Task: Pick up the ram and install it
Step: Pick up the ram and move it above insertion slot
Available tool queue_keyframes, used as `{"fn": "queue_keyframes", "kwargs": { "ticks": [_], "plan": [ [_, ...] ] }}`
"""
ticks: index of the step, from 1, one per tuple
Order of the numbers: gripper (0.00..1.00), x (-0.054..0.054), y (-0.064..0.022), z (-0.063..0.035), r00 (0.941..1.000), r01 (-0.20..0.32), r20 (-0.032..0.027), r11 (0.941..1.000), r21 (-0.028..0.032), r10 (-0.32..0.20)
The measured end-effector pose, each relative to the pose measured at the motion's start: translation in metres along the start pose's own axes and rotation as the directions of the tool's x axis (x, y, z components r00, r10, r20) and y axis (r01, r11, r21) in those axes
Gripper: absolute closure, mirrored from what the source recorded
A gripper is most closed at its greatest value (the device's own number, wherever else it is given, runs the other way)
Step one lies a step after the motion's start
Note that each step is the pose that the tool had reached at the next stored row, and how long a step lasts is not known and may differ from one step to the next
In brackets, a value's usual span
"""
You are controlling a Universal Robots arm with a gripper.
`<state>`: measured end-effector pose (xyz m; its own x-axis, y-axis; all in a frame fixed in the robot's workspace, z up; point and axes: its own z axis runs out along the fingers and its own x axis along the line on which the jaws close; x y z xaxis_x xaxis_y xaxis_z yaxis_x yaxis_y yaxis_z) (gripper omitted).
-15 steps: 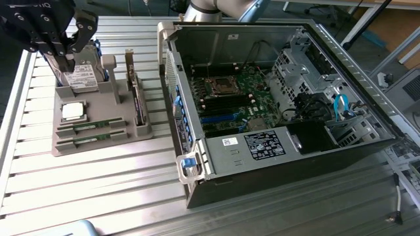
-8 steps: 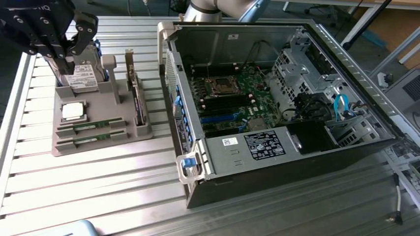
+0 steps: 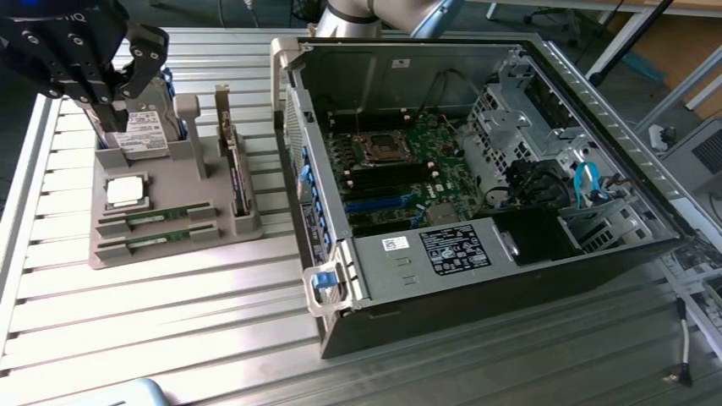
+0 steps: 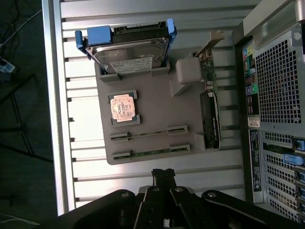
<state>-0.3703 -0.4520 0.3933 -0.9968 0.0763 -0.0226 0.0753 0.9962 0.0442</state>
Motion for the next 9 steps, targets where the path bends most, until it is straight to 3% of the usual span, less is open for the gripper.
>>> {"fn": "queue_keyframes", "kwargs": {
  "ticks": [9],
  "plan": [
    [0.89, 0.0, -0.0002, 0.0028, 1.0, 0.0, 0.0, 1.0, 0.0, 0.0]
  ]
}}
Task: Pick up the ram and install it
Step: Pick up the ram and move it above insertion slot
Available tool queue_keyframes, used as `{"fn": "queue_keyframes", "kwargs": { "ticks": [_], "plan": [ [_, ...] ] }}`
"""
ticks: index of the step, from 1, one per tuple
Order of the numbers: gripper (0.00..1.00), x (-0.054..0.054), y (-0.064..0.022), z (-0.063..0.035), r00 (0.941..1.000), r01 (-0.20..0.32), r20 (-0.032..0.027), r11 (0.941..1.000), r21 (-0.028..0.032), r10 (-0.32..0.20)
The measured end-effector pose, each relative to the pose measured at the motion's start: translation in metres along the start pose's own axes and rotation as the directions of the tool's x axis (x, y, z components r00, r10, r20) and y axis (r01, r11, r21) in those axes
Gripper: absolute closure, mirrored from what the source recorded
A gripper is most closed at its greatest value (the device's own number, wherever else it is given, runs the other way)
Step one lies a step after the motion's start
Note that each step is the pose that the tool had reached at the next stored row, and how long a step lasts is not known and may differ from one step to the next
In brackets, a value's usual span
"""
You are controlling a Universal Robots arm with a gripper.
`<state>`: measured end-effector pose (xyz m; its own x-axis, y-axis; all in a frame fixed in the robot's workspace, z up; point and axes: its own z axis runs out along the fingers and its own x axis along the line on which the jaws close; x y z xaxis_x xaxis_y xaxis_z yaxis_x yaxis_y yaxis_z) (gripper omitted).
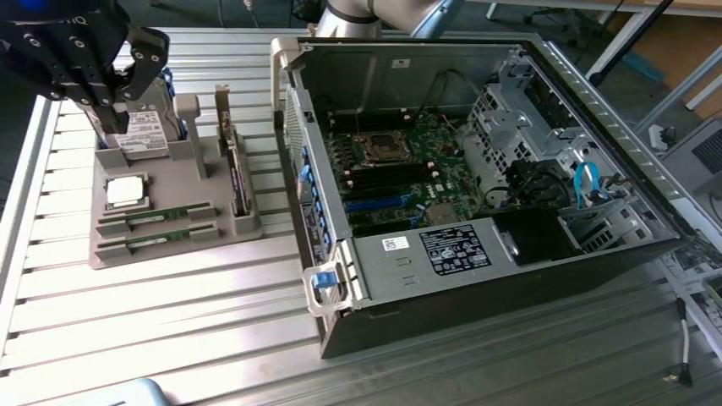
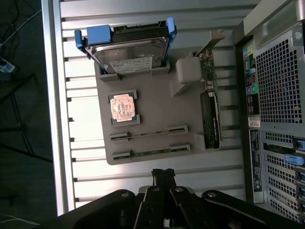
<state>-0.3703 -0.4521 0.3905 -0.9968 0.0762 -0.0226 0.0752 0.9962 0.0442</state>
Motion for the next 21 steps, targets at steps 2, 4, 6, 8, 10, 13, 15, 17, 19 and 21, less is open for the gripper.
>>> {"fn": "queue_keyframes", "kwargs": {
  "ticks": [2, 4, 6, 8, 10, 13, 15, 17, 19, 21],
  "plan": [
    [0.89, 0.0, -0.0001, 0.002, 1.0, 0.0, 0.0001, 1.0, -0.0001, 0.0],
    [0.89, 0.0001, -0.0002, 0.0046, 1.0, 0.0, 0.0, 1.0, 0.0, 0.0],
    [0.89, 0.0002, -0.0003, 0.0064, 1.0, 0.0, 0.0, 1.0, -0.0001, 0.0],
    [0.89, 0.0002, -0.0004, 0.0078, 1.0, 0.0, -0.0001, 1.0, 0.0, 0.0],
    [0.89, 0.0002, -0.0005, 0.008, 1.0, 0.0, -0.0001, 1.0, 0.0, 0.0],
    [0.89, 0.0002, -0.0005, 0.0081, 1.0, 0.0, 0.0, 1.0, 0.0, 0.0],
    [0.89, 0.0002, -0.0005, 0.0081, 1.0, 0.0, 0.0, 1.0, 0.0, 0.0],
    [0.89, 0.0002, -0.0005, 0.0081, 1.0, 0.002, -0.0001, 1.0, -0.0001, -0.002],
    [0.89, 0.0002, -0.0005, 0.0081, 0.9999, 0.01, -0.0004, 0.9999, -0.0003, -0.01],
    [0.89, 0.0002, -0.0005, 0.0081, 0.9998, 0.022, -0.0009, 0.9998, -0.0005, -0.022]
  ]
}}
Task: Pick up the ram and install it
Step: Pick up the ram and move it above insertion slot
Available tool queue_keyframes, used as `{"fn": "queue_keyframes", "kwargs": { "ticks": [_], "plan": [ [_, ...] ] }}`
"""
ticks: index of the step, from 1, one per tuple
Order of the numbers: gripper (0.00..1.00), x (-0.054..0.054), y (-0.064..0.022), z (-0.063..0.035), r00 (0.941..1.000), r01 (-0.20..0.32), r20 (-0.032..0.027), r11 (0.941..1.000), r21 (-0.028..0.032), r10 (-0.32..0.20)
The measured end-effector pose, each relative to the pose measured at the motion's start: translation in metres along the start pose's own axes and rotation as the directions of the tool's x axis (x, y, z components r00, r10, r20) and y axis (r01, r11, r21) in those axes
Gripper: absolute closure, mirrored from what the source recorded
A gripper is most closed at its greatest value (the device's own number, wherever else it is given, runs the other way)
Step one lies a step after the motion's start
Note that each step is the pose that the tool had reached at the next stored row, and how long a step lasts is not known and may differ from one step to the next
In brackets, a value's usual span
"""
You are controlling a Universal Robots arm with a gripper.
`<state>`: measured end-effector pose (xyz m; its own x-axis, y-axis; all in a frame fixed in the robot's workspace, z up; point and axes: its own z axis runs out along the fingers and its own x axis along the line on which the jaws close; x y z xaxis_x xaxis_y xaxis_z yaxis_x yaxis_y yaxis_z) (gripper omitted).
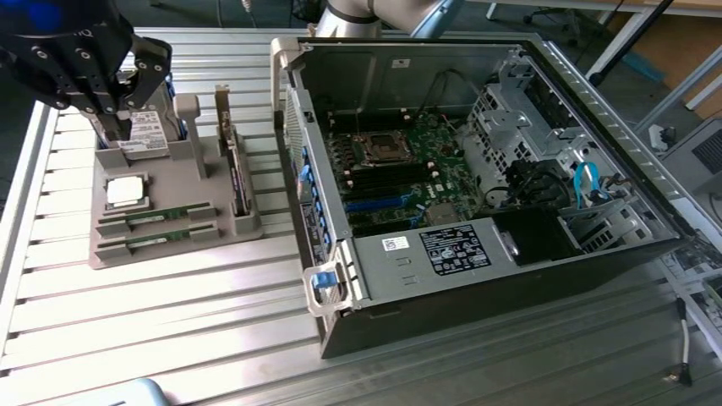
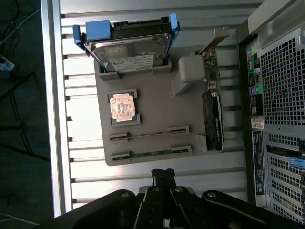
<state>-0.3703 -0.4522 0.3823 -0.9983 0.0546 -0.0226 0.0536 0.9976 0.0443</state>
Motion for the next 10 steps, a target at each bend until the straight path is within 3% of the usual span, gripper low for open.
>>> {"fn": "queue_keyframes", "kwargs": {
  "ticks": [10],
  "plan": [
    [0.89, 0.0, 0.0, 0.0, 0.9951, 0.099, -0.0043, 0.9951, -0.0025, -0.099]
  ]
}}
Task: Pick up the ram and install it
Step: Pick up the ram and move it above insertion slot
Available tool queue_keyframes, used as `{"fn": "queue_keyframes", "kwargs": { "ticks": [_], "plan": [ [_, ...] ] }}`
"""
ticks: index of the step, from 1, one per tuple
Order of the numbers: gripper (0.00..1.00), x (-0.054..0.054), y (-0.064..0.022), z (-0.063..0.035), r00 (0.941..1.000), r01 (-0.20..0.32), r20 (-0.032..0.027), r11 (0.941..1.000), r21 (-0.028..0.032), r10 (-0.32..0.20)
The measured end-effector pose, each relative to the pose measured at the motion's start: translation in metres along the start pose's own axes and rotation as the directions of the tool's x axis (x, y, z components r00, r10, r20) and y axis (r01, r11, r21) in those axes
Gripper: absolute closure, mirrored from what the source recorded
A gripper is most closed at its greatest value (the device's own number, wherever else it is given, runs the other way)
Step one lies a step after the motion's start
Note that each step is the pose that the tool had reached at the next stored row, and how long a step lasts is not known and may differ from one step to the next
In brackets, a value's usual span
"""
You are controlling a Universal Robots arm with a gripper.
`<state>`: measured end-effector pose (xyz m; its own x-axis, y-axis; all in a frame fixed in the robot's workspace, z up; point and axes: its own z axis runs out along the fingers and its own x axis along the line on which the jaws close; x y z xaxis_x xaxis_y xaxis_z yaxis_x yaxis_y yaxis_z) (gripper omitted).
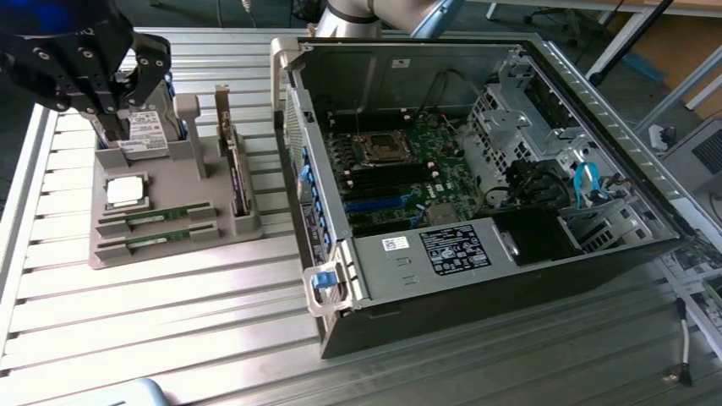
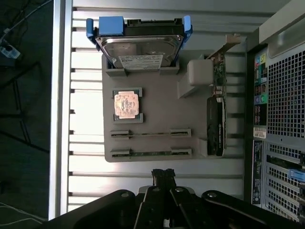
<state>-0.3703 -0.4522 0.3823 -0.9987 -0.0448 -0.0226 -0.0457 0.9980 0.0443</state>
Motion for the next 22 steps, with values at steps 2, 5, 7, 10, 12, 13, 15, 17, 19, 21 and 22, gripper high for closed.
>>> {"fn": "queue_keyframes", "kwargs": {
  "ticks": [2, 5, 7, 10, 12, 13, 15, 17, 19, 21, 22],
  "plan": [
    [0.89, 0.0, 0.0, 0.0, 0.9997, 0.026, -0.0011, 0.9997, -0.0006, -0.026],
    [0.89, 0.0, 0.0, 0.0, 0.9977, 0.067, -0.0029, 0.9978, -0.0017, -0.067],
    [0.89, 0.0, 0.0, 0.0, 0.9951, 0.099, -0.0043, 0.9951, -0.0025, -0.099],
    [0.89, 0.0, 0.0, 0.0, 0.9896, 0.144, -0.0061, 0.9896, -0.0037, -0.144],
    [0.89, 0.0, 0.0, 0.0, 0.9813, 0.192, -0.0081, 0.9814, -0.0052, -0.192],
    [0.89, 0.0, 0.0, 0.0, 0.9779, 0.209, -0.0088, 0.978, -0.0057, -0.209],
    [0.89, 0.0, 0.0, 0.0001, 0.9662, 0.258, -0.0106, 0.9662, -0.0074, -0.258],
    [0.89, 0.0, 0.0, 0.0001, 0.9516, 0.307, -0.0125, 0.9517, -0.0091, -0.307],
    [0.89, 0.0, 0.0, 0.0001, 0.9418, 0.336, -0.0136, 0.9419, -0.0102, -0.336],
    [0.89, 0.0, 0.0, 0.0001, 0.9296, 0.368, -0.0148, 0.9297, -0.0114, -0.368],
    [0.89, 0.0, 0.0, 0.0001, 0.9228, 0.385, -0.0153, 0.9229, -0.0121, -0.385]
  ]
}}
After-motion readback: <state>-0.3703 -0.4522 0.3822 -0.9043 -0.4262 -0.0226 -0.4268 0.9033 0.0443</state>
